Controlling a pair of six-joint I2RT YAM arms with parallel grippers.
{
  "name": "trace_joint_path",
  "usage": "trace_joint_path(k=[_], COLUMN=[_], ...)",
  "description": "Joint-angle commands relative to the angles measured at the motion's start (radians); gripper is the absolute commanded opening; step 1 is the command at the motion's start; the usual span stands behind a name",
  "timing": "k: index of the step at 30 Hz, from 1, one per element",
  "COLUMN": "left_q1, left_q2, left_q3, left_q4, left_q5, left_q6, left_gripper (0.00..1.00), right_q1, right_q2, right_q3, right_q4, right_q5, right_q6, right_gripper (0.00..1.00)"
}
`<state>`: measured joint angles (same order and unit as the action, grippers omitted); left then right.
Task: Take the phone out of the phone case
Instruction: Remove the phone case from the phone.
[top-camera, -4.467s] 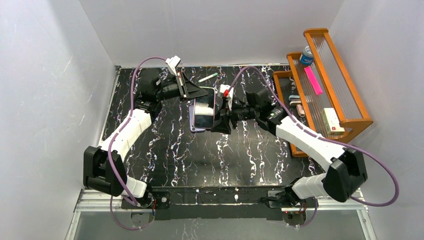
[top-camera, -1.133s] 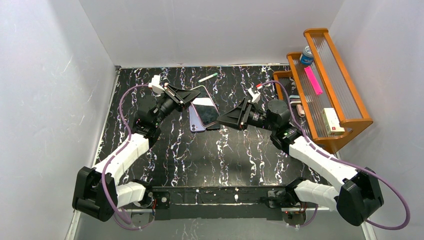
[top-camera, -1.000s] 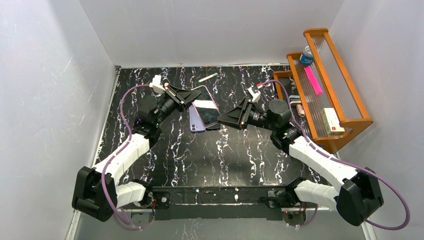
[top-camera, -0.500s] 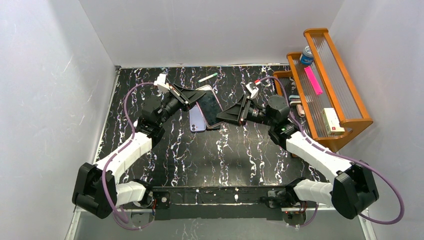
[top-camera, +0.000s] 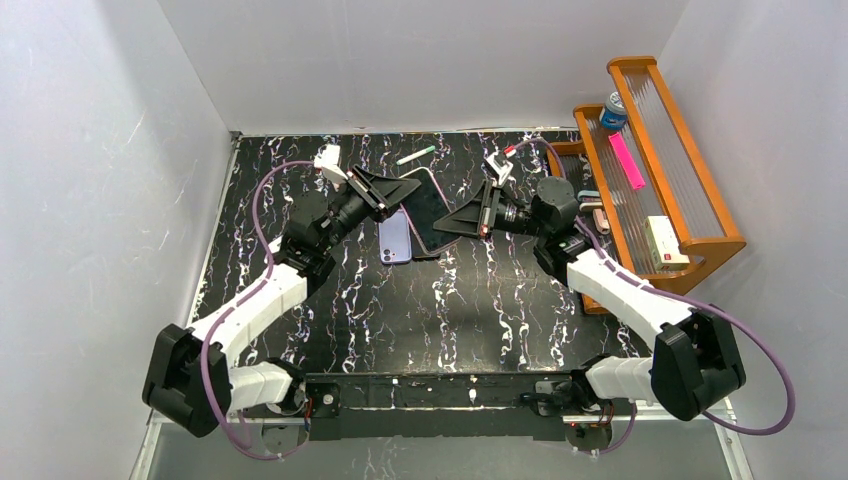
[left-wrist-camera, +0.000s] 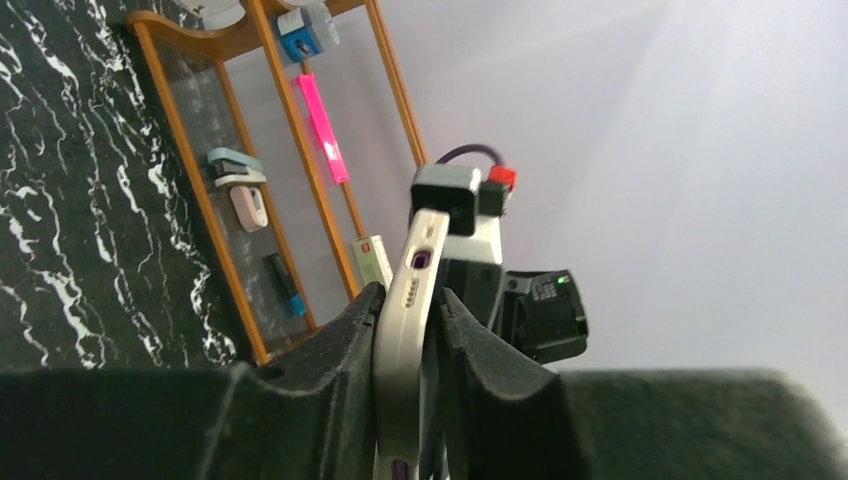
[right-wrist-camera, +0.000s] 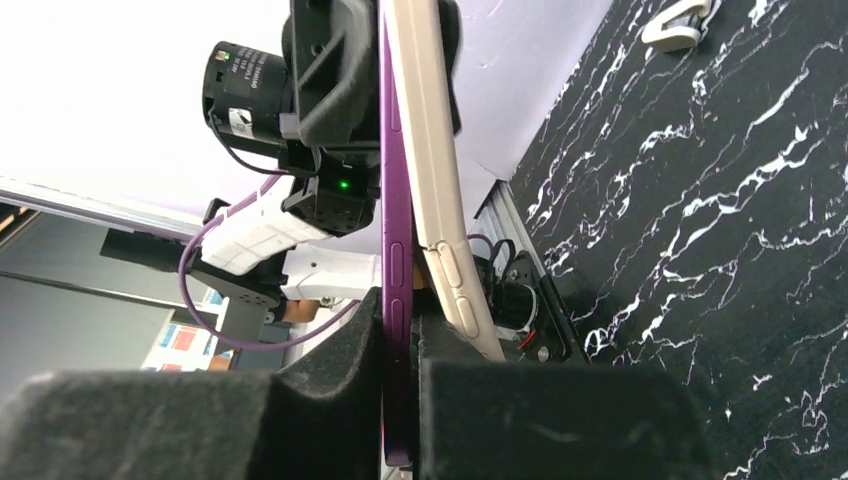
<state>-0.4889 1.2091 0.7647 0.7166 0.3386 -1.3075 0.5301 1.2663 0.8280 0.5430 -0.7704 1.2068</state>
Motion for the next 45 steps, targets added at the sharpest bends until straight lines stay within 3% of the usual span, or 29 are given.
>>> trace_joint_path(k=[1, 4, 10, 16, 27, 39, 45], left_q1=[-0.055, -0.053, -0.053, -0.053, -0.073, -0.111, -0.116], left_q2=[-0.064, -0.091, -0.177, -0.235, -0.254, -0.173, -0.119], left_q3=[0.044, 0.05, 0.025, 0.006, -0.061, -0.047, -0.039], left_q4=[-0.109, -0.163, -0.255, -0.368, -0.372, -0.278, -0.231], left_q5=[0.06, 0.016, -0.067, -0.11, -0.098, -0.079, -0.078], left_q6=[0.126, 0.17, 0.232, 0.3, 0.318, 0.309, 0.306], left_gripper=[0.31, 0.48, 0.66, 0.67, 0.67, 0.67, 0.62], right_q1=[-0.022, -0.033, -0.045, -0.048, -0.05, -0.05, -0.05], right_q2=[-0.006, -0.008, -0.006, 0.001, 0.011, 0.035, 0.048], right_q3=[0.096, 0.11, 0.12, 0.133, 0.138, 0.145, 0.143], right_q4=[0.117, 0.109, 0.106, 0.122, 0.152, 0.175, 0.205], right_q5=[0.053, 0.041, 0.05, 0.059, 0.092, 0.088, 0.077], right_q6=[-0.028, -0.027, -0.015, 0.006, 0.037, 0.05, 0.075], right_gripper=[0.05, 0.01, 0.01, 0.01, 0.01, 0.01, 0.01])
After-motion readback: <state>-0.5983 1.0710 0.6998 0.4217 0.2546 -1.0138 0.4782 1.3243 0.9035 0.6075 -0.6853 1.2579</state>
